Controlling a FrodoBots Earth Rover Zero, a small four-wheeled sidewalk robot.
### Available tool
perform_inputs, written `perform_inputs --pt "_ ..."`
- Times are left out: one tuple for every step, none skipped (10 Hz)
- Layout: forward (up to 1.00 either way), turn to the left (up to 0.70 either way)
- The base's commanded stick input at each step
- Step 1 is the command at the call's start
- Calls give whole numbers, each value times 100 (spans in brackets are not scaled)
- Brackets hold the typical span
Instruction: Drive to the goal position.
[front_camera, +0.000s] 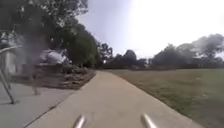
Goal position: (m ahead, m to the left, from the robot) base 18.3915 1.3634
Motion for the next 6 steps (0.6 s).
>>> perform_inputs --pt "70 0" --pt "70 0" --pt "70 0" --pt "70 0" --pt "70 0" --pt "70 0"
